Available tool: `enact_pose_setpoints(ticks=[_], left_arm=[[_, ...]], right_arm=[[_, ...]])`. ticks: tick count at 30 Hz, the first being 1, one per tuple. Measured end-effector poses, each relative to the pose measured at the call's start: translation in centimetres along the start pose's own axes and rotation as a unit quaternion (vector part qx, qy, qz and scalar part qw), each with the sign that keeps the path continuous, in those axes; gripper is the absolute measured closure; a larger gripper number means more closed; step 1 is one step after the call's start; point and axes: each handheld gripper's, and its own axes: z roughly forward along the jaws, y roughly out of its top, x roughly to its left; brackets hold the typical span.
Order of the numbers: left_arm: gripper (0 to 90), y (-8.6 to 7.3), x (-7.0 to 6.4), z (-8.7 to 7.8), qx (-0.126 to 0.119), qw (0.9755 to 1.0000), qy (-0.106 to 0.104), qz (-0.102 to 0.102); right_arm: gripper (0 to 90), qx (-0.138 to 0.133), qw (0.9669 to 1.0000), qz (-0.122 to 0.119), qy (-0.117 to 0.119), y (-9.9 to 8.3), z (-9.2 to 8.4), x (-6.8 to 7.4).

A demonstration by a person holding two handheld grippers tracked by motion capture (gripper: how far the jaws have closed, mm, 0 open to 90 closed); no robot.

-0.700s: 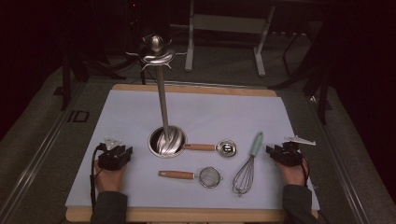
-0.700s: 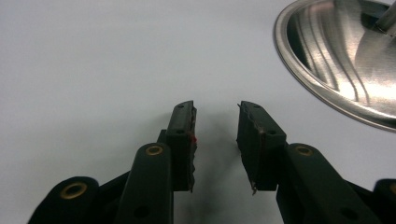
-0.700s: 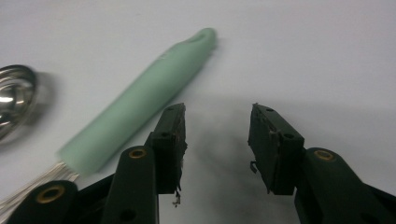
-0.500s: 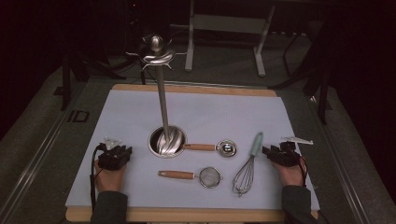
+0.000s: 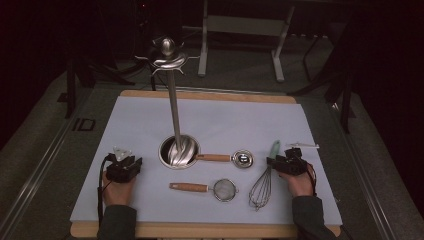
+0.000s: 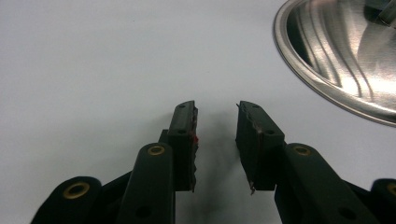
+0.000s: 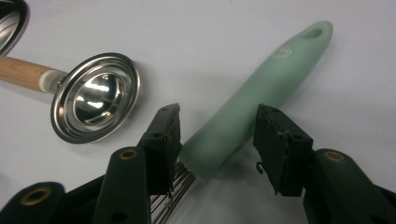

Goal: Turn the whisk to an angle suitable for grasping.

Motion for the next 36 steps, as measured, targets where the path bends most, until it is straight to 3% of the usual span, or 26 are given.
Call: enact_pose_setpoints(ticks=[3, 10, 14, 19, 25, 30, 33, 36], left_arm=[[67.6, 0.0, 0.0, 0.0, 0.004, 1.0, 0.001, 0.004], [67.5, 0.0, 0.0, 0.0, 0.004, 1.0, 0.0, 0.004], [67.5, 0.0, 0.0, 0.0, 0.003, 1.0, 0.0, 0.004], [67.4, 0.0, 0.0, 0.0, 0.004, 1.0, 0.0, 0.004], [67.4, 0.0, 0.0, 0.0, 0.002, 1.0, 0.0, 0.004], [66.9, 0.0, -0.1, 0.0, 0.003, 1.0, 0.0, 0.005], [66.8, 0.0, -0.1, 0.0, 0.003, 1.0, 0.0, 0.005], [66.7, 0.0, -0.1, 0.0, 0.002, 1.0, 0.0, 0.005]], right_arm=[[49.0, 0.013, 0.9999, 0.007, -0.003, 0.3, 0.4, 0.0], [48.9, 0.062, 0.9977, -0.016, -0.02, 1.8, 0.7, 0.6], [47.7, 0.073, 0.9969, -0.018, -0.025, 2.1, 0.8, 0.7], [42.0, 0.09, 0.9957, -0.003, -0.023, 2.0, 1.6, 0.6], [51.7, 0.104, 0.9939, -0.024, -0.029, 2.4, 1.8, 1.0], [64.9, 0.121, 0.9883, -0.076, -0.053, 3.0, 1.6, 1.8], [62.3, 0.134, 0.9875, -0.076, -0.032, 3.2, 1.7, 1.6], [59.4, 0.163, 0.9839, -0.072, -0.012, 3.4, 1.9, 1.4]])
